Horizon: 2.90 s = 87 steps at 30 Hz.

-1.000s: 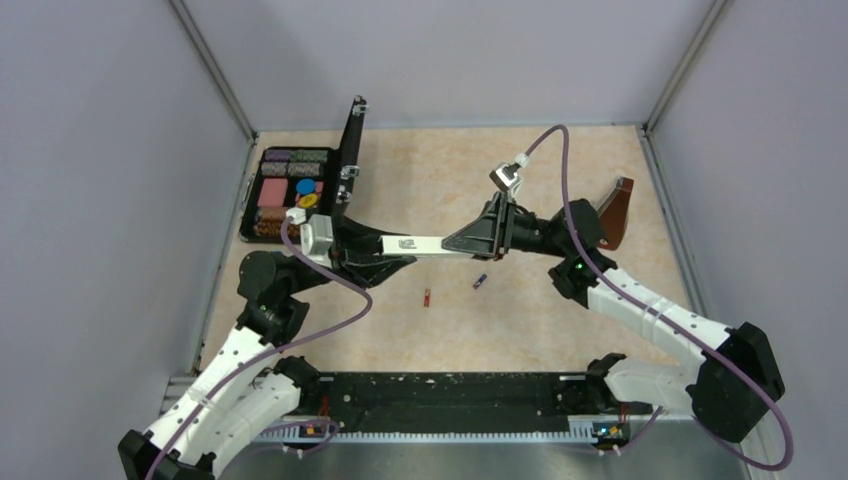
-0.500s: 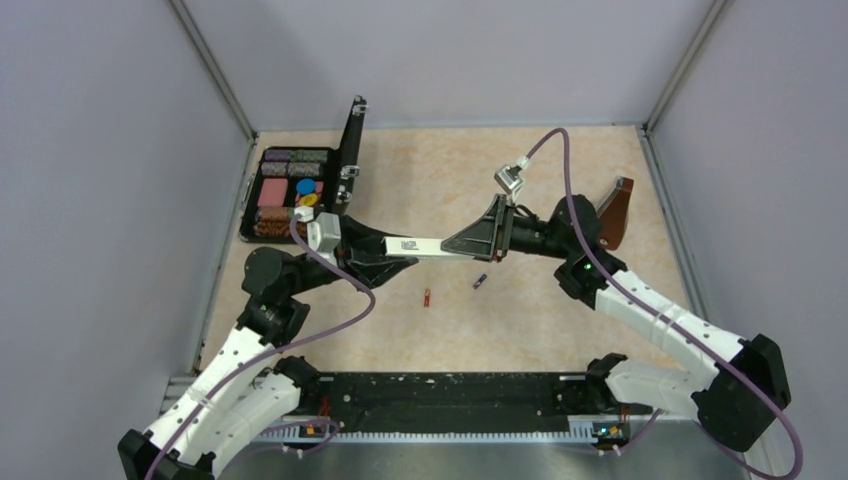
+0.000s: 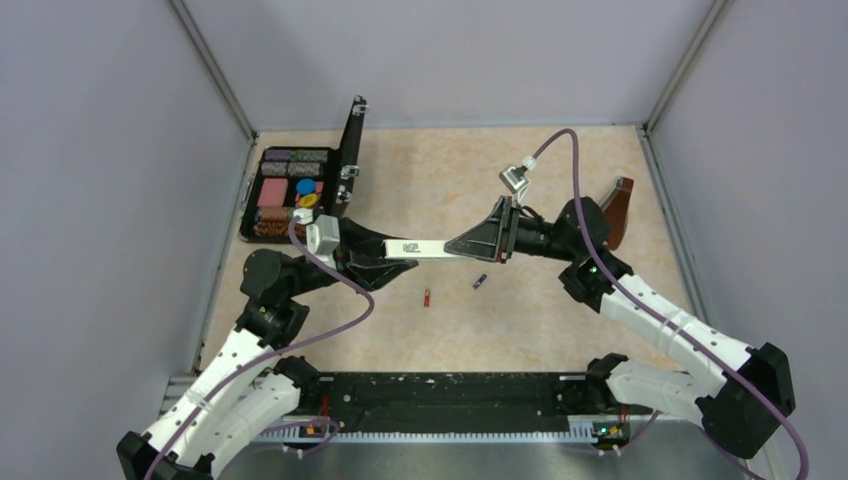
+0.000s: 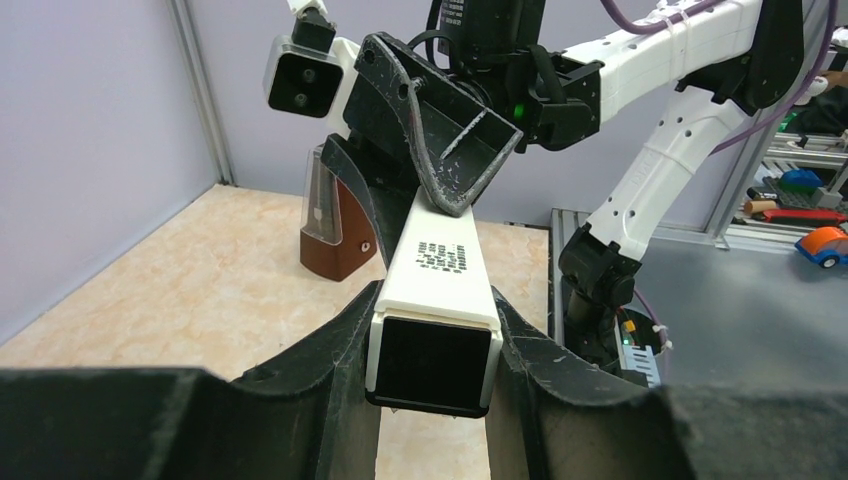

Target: Load the batteries into the remote control

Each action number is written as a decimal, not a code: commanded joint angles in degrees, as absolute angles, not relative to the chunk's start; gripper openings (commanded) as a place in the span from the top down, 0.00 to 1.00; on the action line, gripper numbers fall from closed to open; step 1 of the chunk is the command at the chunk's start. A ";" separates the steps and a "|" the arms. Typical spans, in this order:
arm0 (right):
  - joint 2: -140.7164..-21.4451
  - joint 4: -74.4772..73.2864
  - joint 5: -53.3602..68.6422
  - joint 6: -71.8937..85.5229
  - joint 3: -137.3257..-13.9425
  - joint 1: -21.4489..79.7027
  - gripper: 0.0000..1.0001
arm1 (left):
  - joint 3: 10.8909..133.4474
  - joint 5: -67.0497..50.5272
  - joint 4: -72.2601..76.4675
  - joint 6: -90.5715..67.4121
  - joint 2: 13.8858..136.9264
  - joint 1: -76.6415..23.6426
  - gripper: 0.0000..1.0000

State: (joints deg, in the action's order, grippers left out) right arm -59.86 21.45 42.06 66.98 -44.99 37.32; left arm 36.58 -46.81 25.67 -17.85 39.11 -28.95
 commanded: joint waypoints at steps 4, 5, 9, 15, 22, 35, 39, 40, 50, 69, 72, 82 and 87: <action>-58.72 20.61 42.53 64.16 -43.95 37.05 0.53 | 39.56 -43.56 31.55 -18.30 38.13 -28.43 1.00; -58.53 19.75 42.05 64.15 -43.95 36.91 0.50 | 39.61 -43.49 31.48 -18.28 38.12 -28.40 1.00; -57.73 18.85 40.79 65.79 -42.17 35.47 0.45 | 39.83 -43.46 31.29 -18.30 38.15 -28.45 1.00; -57.32 20.15 40.80 67.36 -39.98 34.57 0.44 | 40.26 -43.46 30.58 -18.10 38.31 -28.43 1.00; -56.53 15.21 40.02 65.16 -40.64 33.43 0.46 | 40.39 -43.33 29.07 -16.86 38.29 -28.45 1.00; -56.96 10.48 39.72 62.14 -42.75 33.03 0.56 | 40.15 -45.55 24.98 -12.75 38.69 -28.42 1.00; -57.13 9.92 39.84 62.05 -43.30 32.96 0.60 | 40.39 -45.68 22.42 -10.83 39.35 -28.48 1.00; -57.26 9.85 40.01 62.07 -43.37 33.01 0.61 | 40.45 -45.76 21.81 -10.17 39.51 -28.40 1.00; -58.28 9.05 40.26 61.85 -43.33 32.33 0.72 | 40.59 -45.23 17.00 -6.57 40.74 -28.47 1.00; -58.99 19.17 39.23 64.88 -42.11 29.25 1.00 | 37.66 -40.39 12.48 -2.93 41.45 -28.44 1.00; -58.31 21.41 35.95 66.22 -41.43 28.60 1.00 | 34.89 -38.01 14.07 -3.51 41.43 -28.47 1.00; -56.15 19.34 22.80 67.34 -36.80 25.84 1.00 | 26.90 -32.20 18.21 -6.32 41.18 -28.43 1.00; -53.07 13.93 14.44 66.72 -33.17 25.15 1.00 | 24.38 -29.87 18.20 -6.55 40.25 -28.46 1.00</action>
